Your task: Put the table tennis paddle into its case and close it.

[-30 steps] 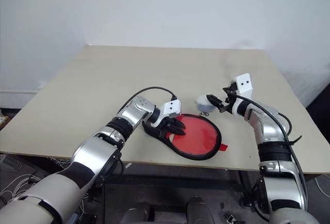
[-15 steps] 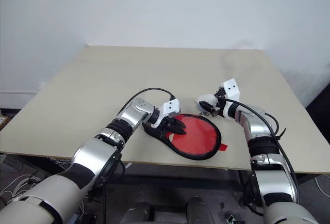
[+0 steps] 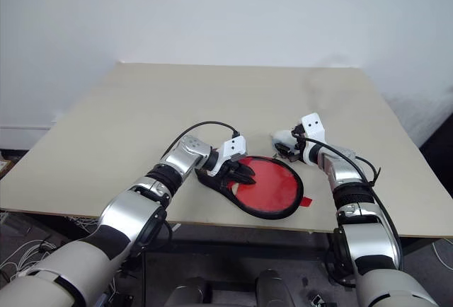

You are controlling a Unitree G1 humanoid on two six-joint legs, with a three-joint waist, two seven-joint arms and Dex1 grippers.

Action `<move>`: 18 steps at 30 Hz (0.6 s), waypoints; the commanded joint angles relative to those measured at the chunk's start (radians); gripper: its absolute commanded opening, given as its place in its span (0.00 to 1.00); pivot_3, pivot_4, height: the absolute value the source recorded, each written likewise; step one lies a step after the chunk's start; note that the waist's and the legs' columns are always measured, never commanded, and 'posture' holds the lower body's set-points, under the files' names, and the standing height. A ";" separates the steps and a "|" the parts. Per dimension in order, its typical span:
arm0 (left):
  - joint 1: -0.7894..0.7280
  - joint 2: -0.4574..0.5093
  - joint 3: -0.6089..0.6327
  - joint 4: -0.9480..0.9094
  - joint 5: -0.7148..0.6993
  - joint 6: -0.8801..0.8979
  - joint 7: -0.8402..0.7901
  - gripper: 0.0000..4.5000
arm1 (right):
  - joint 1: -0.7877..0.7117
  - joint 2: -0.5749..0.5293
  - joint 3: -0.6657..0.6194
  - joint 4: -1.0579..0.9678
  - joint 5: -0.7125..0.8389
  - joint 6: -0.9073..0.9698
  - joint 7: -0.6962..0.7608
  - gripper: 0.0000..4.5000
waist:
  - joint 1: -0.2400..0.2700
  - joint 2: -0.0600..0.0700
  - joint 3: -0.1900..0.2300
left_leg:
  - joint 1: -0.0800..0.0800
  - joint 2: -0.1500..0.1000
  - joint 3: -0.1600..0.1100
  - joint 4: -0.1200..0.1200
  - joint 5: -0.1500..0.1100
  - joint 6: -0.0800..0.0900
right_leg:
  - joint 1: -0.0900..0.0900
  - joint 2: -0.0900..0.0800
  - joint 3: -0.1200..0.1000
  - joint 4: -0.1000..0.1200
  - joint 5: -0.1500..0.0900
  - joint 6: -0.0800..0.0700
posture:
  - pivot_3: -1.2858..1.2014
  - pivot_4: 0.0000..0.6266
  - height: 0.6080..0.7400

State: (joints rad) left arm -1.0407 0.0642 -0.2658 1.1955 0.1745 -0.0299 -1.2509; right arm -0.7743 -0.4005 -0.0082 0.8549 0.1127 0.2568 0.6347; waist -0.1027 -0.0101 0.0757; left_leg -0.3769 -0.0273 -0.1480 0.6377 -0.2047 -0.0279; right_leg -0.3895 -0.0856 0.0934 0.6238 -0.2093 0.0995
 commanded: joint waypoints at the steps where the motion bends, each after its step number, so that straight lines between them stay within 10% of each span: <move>1: 0.008 -0.003 -0.008 -0.005 0.007 0.010 0.002 0.30 | -0.040 0.009 -0.003 0.015 -0.019 -0.032 -0.018 0.99 | 0.000 0.000 0.000 | 0.000 0.000 0.000 0.000 0.000 0.000 | 0.000 0.000 0.000 0.000 0.000 0.000 | 0.52 0.00 1.00; 8: 0.011 -0.006 -0.010 -0.003 0.011 0.012 0.011 0.30 | -0.043 0.022 0.001 0.028 -0.029 -0.045 -0.014 0.99 | 0.000 0.001 0.000 | 0.000 0.000 0.000 0.000 0.000 0.000 | 0.000 0.000 0.000 0.000 0.000 0.000 | 0.52 0.00 1.00; 18: 0.020 -0.010 -0.014 -0.006 0.014 0.014 0.025 0.28 | -0.031 0.035 -0.004 0.017 -0.037 -0.036 -0.019 0.49 | -0.001 0.001 -0.001 | 0.001 0.000 0.000 0.000 0.000 0.000 | 0.001 0.000 0.000 0.000 0.000 0.000 | 0.52 0.00 1.00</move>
State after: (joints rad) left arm -1.0329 0.0609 -0.2658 1.1890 0.1746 -0.0253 -1.2344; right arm -0.7825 -0.3708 -0.0084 0.8909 0.0768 0.2260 0.6149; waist -0.1036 -0.0090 0.0750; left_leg -0.3761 -0.0273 -0.1483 0.6378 -0.2045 -0.0276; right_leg -0.3888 -0.0854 0.0934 0.6242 -0.2093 0.0995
